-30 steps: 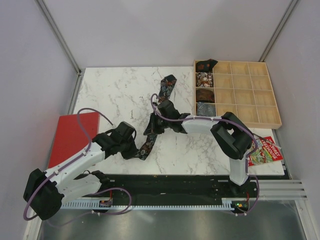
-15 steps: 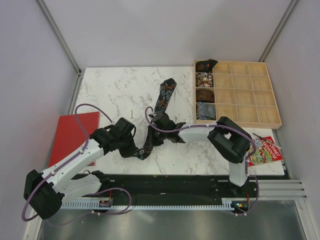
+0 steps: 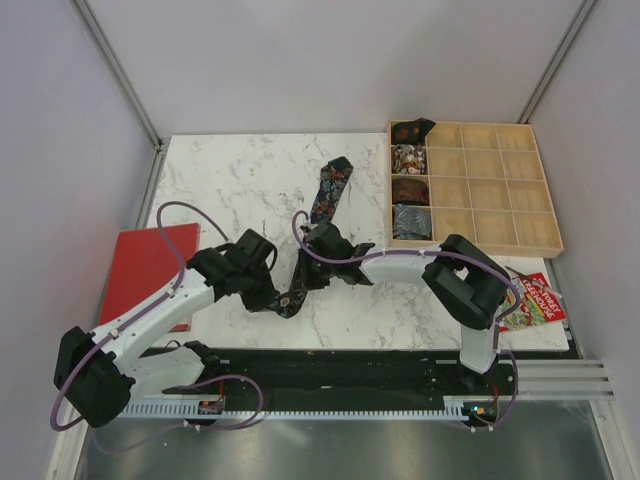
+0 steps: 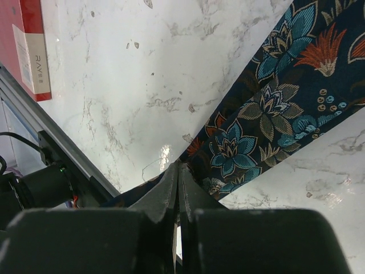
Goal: Roll the ties
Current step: Roll the tie at the center of the board.
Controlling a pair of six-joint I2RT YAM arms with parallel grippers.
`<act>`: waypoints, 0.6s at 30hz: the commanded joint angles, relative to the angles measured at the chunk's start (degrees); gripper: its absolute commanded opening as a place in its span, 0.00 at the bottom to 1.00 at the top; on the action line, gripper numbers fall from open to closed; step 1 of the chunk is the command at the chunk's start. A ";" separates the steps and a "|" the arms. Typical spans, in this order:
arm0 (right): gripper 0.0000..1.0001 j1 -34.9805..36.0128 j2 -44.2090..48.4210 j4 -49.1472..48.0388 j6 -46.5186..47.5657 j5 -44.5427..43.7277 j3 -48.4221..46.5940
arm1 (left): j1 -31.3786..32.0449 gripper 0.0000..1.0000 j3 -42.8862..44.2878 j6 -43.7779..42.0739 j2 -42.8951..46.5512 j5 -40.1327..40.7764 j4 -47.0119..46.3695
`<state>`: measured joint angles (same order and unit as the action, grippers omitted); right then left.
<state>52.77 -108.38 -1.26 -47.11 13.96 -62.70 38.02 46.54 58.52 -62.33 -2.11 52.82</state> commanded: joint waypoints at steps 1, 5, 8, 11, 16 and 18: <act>0.06 0.40 3.17 -0.59 0.44 -1.56 0.56 | 0.13 0.02 4.17 -2.01 -2.45 -1.06 -0.61; 0.06 0.40 4.05 -0.76 0.18 -1.65 1.35 | 0.21 0.02 5.83 -2.10 -4.64 -0.88 -1.05; 0.06 0.49 4.49 -1.47 -0.35 -1.74 2.23 | 0.21 0.02 7.50 -2.27 -6.31 -0.62 -1.22; 0.06 0.58 4.32 -1.90 -0.61 -1.39 2.58 | 0.21 0.02 8.38 -2.27 -7.90 -0.53 -1.66; 0.05 1.19 3.35 -3.05 -1.49 -0.95 3.37 | -0.05 0.02 10.05 -2.62 -11.40 -0.18 -2.37; 0.05 1.45 2.74 -3.93 -2.02 -0.60 3.89 | -0.40 0.02 11.37 -2.89 -12.55 -0.18 -2.63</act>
<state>53.32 -106.13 -2.39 -47.81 12.99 -59.96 38.00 54.43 57.76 -72.69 -2.11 52.07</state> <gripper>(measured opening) 0.056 0.083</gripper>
